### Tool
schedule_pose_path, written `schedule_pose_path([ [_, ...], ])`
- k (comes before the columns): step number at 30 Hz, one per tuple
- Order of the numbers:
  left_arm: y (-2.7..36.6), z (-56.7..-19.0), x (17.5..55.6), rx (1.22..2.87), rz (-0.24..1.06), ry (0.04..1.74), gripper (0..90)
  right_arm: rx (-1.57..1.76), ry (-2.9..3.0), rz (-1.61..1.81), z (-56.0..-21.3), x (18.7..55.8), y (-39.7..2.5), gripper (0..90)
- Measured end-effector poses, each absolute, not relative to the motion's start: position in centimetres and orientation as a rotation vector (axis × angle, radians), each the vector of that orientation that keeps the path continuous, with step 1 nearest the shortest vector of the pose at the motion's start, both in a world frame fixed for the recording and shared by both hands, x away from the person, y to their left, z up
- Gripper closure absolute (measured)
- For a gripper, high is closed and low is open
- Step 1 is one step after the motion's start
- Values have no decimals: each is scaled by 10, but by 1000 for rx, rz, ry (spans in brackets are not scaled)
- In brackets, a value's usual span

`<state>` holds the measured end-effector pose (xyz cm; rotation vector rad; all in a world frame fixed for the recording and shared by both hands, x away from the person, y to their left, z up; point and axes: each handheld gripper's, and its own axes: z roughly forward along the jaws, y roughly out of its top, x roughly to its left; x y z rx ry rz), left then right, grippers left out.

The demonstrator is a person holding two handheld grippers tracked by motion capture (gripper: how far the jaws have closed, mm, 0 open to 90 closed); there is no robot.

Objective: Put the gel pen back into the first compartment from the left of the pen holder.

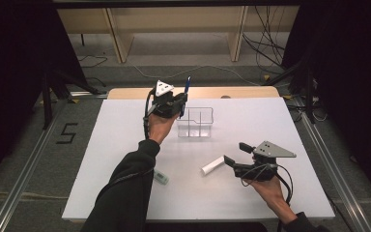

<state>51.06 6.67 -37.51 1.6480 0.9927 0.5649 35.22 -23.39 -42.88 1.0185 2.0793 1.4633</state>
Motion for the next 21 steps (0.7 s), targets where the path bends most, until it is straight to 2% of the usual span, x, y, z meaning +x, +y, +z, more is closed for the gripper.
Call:
schedule_pose_path([
  [21, 61, -393, 524, 1636, 586, 1041, 786, 1008, 2085, 1481, -429, 352, -232, 244],
])
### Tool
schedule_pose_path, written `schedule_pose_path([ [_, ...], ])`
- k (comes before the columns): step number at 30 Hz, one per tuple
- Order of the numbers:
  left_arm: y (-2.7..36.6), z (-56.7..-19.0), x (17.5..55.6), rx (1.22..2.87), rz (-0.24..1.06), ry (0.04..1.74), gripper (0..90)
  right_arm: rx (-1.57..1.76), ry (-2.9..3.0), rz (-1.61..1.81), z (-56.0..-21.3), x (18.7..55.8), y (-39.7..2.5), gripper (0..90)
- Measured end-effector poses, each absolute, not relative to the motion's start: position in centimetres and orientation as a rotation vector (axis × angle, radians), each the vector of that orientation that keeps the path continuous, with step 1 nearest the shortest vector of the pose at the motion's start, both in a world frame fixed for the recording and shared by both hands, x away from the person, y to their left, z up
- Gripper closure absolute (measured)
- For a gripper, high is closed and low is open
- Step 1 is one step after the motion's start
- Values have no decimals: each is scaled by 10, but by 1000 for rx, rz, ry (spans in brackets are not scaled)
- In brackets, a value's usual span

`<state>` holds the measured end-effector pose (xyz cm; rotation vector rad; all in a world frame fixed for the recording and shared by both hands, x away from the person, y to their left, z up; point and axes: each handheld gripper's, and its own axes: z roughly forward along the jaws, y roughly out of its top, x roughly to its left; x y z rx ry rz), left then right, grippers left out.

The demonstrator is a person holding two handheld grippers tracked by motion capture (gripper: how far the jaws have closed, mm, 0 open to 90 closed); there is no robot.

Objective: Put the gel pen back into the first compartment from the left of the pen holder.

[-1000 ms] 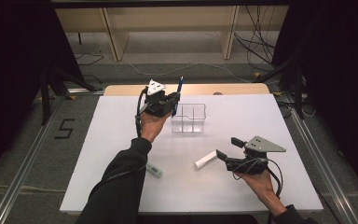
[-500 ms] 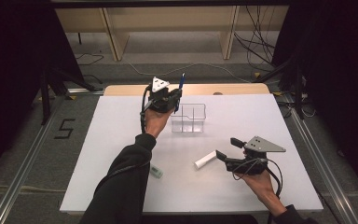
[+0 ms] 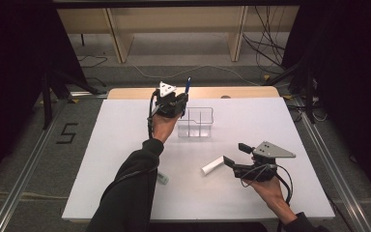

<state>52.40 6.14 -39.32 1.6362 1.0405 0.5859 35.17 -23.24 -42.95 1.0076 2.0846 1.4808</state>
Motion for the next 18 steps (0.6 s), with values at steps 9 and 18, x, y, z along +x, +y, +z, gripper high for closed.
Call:
schedule_pose_path([
  [9, 63, -401, 524, 1638, 576, 1056, 786, 1005, 2086, 1477, -429, 351, -232, 245],
  [18, 64, -407, 523, 1639, 565, 1067, 783, 1003, 2088, 1475, -430, 352, -232, 245],
])
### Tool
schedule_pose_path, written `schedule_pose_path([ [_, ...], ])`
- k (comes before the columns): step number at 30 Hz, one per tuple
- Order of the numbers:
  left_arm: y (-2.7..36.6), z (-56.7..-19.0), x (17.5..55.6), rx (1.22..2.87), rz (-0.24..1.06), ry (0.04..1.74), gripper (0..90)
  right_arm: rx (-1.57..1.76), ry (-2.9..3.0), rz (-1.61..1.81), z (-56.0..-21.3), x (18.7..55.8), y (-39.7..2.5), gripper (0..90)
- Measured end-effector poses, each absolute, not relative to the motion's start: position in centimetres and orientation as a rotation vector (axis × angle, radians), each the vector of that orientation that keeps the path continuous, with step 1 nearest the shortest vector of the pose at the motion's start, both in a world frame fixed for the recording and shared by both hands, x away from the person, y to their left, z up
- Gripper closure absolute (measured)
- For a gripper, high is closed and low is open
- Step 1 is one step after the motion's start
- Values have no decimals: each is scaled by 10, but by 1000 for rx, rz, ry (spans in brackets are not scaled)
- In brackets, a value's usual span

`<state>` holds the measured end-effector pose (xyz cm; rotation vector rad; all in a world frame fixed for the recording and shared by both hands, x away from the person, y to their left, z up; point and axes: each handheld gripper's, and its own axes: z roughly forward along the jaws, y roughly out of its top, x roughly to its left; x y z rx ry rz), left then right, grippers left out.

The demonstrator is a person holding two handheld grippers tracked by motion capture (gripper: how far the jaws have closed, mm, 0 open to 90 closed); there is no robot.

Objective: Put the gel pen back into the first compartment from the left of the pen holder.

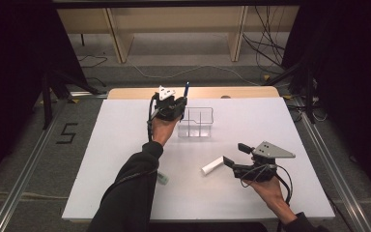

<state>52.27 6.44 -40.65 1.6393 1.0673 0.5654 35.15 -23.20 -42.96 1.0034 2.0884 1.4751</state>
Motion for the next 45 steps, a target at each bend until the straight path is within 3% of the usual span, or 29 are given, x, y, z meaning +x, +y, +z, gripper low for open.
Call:
schedule_pose_path([
  [7, 68, -409, 521, 1638, 531, 1080, 749, 1004, 2090, 1471, -430, 351, -232, 246],
  [10, 71, -405, 518, 1652, 531, 1077, 578, 1004, 2092, 1468, -430, 352, -232, 246],
  [18, 85, -391, 504, 1699, 404, 1067, 361, 1014, 2095, 1463, -430, 351, -231, 246],
  [31, 103, -394, 472, 1868, 329, 995, 271, 998, 2098, 1459, -430, 351, -229, 245],
  [45, 119, -397, 450, 2082, 358, 879, 225, 992, 2100, 1456, -430, 351, -229, 245],
])
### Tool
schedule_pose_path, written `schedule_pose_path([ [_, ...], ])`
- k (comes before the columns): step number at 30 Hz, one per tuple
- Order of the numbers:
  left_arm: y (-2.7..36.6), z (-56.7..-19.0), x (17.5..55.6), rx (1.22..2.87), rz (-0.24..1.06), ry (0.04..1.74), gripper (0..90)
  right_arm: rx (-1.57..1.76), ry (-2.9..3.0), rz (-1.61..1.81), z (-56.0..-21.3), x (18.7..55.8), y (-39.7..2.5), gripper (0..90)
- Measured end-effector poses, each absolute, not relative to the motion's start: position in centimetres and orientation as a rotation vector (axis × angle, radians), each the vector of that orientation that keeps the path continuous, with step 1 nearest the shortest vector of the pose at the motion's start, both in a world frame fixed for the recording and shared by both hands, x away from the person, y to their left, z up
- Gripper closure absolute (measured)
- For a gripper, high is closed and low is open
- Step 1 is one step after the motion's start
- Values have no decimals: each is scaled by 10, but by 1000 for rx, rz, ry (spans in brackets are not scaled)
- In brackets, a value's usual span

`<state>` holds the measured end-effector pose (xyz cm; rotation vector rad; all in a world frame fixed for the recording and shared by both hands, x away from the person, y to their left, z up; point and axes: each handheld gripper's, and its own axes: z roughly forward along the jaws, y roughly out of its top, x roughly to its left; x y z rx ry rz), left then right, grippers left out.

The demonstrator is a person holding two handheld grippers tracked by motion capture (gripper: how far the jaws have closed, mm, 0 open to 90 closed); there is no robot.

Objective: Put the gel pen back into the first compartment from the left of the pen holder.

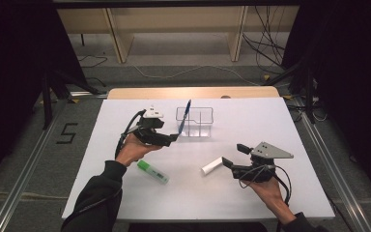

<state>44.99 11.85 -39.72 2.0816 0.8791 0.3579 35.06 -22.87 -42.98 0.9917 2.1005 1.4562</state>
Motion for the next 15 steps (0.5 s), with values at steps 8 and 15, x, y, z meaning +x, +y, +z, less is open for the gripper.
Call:
schedule_pose_path([
  [8, 129, -395, 439, 2136, 337, 844, 203, 989, 2109, 1454, -430, 350, -227, 245],
  [15, 131, -399, 430, 2232, 331, 791, 183, 992, 2111, 1452, -430, 349, -226, 245],
])
